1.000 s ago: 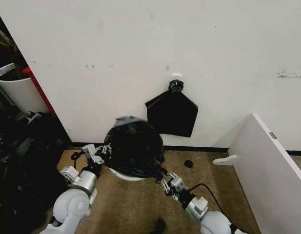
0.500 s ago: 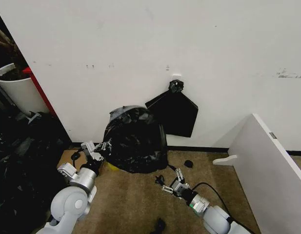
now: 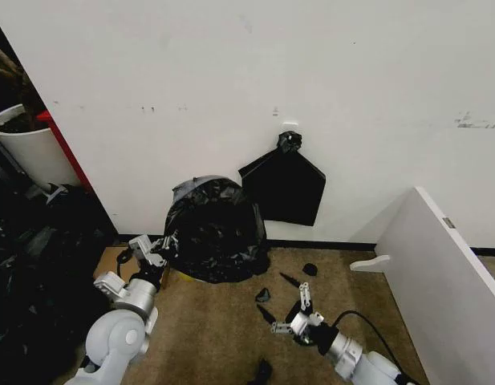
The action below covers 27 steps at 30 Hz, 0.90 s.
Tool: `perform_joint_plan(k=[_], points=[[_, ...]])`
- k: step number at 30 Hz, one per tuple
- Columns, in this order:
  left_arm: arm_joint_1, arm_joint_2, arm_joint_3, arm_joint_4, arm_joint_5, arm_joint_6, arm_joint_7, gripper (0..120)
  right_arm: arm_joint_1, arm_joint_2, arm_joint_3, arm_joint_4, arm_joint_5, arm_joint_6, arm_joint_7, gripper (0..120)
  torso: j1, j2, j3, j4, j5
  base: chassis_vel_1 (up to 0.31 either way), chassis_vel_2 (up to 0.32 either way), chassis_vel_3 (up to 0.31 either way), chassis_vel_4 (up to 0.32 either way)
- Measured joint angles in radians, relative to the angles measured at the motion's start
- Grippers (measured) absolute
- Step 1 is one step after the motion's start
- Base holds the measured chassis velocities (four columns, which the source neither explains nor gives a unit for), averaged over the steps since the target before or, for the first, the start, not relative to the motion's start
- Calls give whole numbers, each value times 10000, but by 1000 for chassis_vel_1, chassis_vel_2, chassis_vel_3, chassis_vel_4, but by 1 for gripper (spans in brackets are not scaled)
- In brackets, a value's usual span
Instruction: Place the garbage bag over the trash bin.
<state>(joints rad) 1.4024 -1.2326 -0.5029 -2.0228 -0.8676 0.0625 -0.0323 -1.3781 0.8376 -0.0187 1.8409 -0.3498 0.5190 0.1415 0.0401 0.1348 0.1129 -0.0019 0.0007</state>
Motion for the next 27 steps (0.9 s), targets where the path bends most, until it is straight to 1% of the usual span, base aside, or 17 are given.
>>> perform_joint_plan(k=[4, 5, 8, 11, 12, 13, 14, 15, 17, 18, 19, 20, 21, 22, 23, 25, 27], points=[[-2, -135, 149, 168, 310, -102, -102, 3, -223, -341, -193, 1223, 445, -1400, 1154, 100, 0, 0, 0, 1, -4, 0, 0, 0, 0], [-2, -135, 149, 168, 310, -102, -102, 3, -223, -341, -193, 1223, 445, -1400, 1154, 100, 0, 0, 0, 1, -4, 0, 0, 0, 0], [6, -186, 219, 213, 428, -133, -107, 3, -125, -369, -277, 1621, 950, -1883, 1404, 100, 0, 0, 0, 1, -3, 0, 0, 0, 0], [36, -193, 251, 219, 494, -139, -108, 3, 78, -463, -482, 2027, 2145, -2452, 1306, 88, 0, 0, 0, 3, -3, 0, 0, 0, 0], [40, -193, 252, 213, 503, -139, -108, 3, 120, -485, -549, 2120, 2529, -2554, 1217, 84, 0, 0, 1, 2, -3, 0, 0, 0, 0], [40, -193, 252, 213, 503, -139, -108, 3, 120, -485, -549, 2120, 2529, -2554, 1217, 84, 0, 0, 1, 2, -3, 0, 0, 0, 0], [45, -193, 252, 206, 511, -139, -109, 3, 151, -506, -601, 2212, 2875, -2608, 1087, 81, 0, 0, 2, 2, -3, 0, 0, 0, 0], [52, -194, 253, 198, 523, -139, -110, 3, 188, -541, -643, 2375, 3320, -2639, 790, 74, 0, 0, 1, 2, -3, 0, 0, 0, 0], [66, -193, 253, 197, 561, -139, -111, 3, 262, -625, -657, 2689, 3777, -2707, 246, 66, 0, 0, 1, 1, -3, 0, 0, 0, 0], [71, -191, 252, 197, 573, -139, -112, 3, 297, -660, -658, 2789, 3827, -2769, 126, 64, 0, 0, 1, 1, -3, 0, 0, 0, 0], [79, -187, 259, 197, 598, -139, -112, 3, 363, -737, -657, 2957, 3859, -2947, -37, 59, 0, 0, 2, 2, -2, 0, 0, 0, 0], [79, -187, 259, 197, 598, -139, -112, 3, 363, -737, -657, 2957, 3859, -2947, -37, 59, 0, 0, 2, 2, -2, 0, 0, 0, 0], [81, -177, 283, 198, 632, -139, -112, 3, 441, -869, -660, 3164, 3855, -3246, -178, 59, 0, 0, 1, 3, -2, 0, 0, 0, 0], [70, -162, 323, 219, 662, -140, -112, 3, 504, -1005, -661, 3340, 3825, -3564, -284, 62, 0, 0, 2, 4, -3, 0, 0, 0, 0], [52, -148, 366, 255, 689, -140, -111, 3, 548, -1112, -661, 3480, 3794, -3833, -365, 65, 0, 0, 1, 3, -3, 0, 0, 0, 0], [-4, -127, 492, 378, 818, -163, -99, 3, 701, -1315, -659, 3776, 3762, -4586, -508, 74, 0, 0, 1, -1, -4, 0, 0, 0, 0], [-33, -123, 577, 512, 1049, -273, -36, 3, 920, -1417, -673, 3905, 3825, -5287, -689, 81, 0, 0, 1, 1, -4, 0, 0, 0, 0]])
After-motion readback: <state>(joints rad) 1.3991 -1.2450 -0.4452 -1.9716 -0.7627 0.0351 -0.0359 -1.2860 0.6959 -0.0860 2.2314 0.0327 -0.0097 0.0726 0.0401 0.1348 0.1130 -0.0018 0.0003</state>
